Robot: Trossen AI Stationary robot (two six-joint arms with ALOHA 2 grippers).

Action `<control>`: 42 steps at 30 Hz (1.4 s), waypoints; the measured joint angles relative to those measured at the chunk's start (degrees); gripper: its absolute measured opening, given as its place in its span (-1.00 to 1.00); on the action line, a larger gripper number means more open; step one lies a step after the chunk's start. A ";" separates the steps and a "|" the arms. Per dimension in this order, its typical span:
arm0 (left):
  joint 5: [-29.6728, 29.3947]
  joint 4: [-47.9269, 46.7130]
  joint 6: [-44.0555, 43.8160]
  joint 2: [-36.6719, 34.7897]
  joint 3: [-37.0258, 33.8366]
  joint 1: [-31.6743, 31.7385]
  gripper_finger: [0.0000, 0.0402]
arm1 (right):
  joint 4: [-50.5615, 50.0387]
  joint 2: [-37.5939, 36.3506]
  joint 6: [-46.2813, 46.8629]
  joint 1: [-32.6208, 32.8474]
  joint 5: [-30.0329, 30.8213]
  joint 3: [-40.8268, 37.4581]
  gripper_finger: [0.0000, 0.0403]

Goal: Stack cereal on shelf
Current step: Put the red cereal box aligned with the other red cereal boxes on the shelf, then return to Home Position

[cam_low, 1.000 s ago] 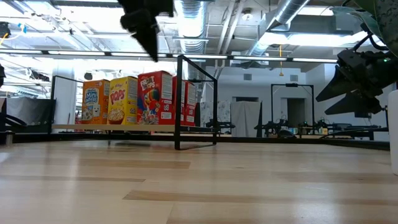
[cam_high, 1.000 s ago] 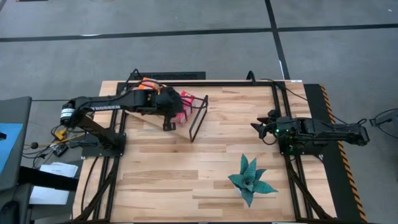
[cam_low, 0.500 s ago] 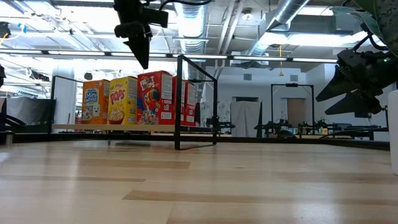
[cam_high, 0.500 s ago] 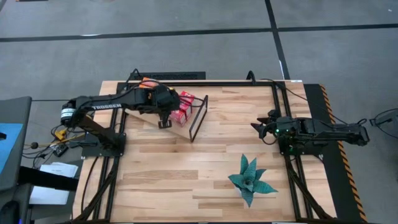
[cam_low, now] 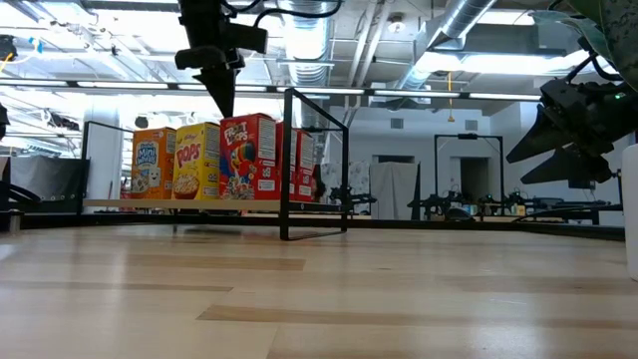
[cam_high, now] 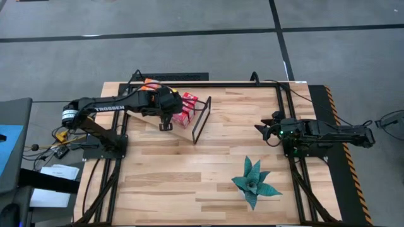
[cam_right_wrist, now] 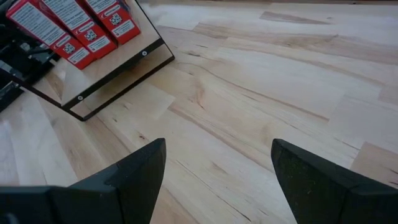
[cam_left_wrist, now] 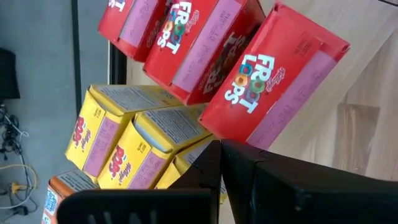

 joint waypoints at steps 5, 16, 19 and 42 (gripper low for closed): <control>0.01 0.34 -0.02 0.00 0.00 -0.02 -1.00 | 0.02 0.00 0.00 0.00 0.01 -0.02 0.57; 1.17 1.65 -0.09 0.00 0.00 0.01 -1.00 | 0.03 0.00 0.00 0.00 0.02 -0.02 0.57; -0.06 1.35 0.71 0.00 0.00 0.01 -1.00 | 0.03 -0.02 0.00 0.00 0.02 -0.02 0.57; 10.70 4.89 -10.45 -8.25 13.79 -2.62 -1.00 | 1.49 0.00 -0.04 0.00 0.00 -0.17 0.57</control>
